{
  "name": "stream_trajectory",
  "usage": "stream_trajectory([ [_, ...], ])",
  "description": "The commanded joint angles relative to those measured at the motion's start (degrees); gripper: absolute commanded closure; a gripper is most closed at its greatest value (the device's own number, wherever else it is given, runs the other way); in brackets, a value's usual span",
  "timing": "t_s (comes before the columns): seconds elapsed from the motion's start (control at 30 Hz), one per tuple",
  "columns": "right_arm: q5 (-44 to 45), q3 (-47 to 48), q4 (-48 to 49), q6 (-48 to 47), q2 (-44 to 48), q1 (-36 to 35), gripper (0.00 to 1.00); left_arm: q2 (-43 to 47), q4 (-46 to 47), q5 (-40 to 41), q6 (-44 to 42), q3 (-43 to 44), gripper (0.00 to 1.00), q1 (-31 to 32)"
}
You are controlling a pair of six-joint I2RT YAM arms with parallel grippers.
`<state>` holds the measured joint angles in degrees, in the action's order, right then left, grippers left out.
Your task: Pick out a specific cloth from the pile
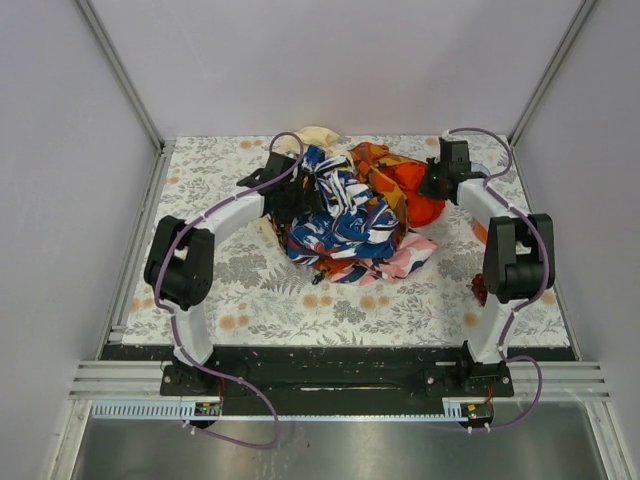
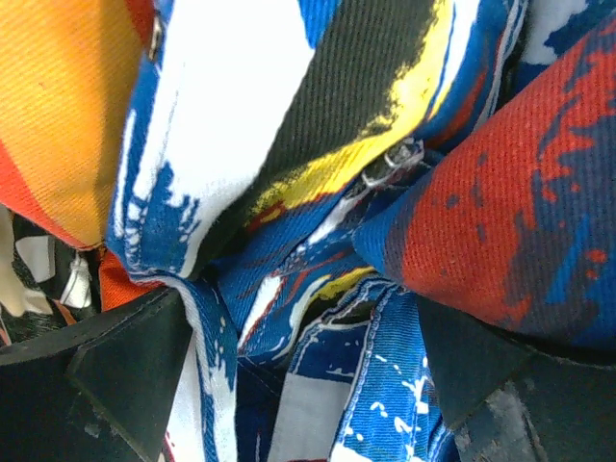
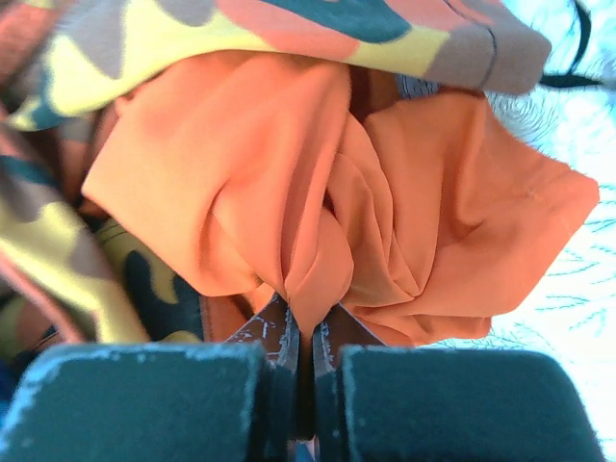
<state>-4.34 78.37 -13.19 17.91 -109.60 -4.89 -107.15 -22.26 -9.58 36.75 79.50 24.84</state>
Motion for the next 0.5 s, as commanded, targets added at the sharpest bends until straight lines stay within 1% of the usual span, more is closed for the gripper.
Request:
stream_trajectory([
  [0.0, 0.29, 5.29, -0.86, -5.25, 9.92, -1.09, 1.0, -3.49, -1.28, 2.46, -1.16, 5.74, 0.02, 1.26],
  [0.13, 2.05, 9.34, -1.84, -8.85, 14.4, -1.62, 1.0, -6.39, -4.27, 4.75, -0.81, 7.94, 0.02, 1.26],
  [0.2, 2.14, 11.01, -1.31, -10.35, 16.43, -1.79, 1.0, -8.15, -5.77, 4.58, -0.63, 9.17, 0.03, 1.35],
  [0.47, -0.05, 16.11, -0.7, -14.04, 22.49, -1.97, 1.0, -9.83, -7.09, 5.98, 0.16, 9.97, 0.03, 1.35],
])
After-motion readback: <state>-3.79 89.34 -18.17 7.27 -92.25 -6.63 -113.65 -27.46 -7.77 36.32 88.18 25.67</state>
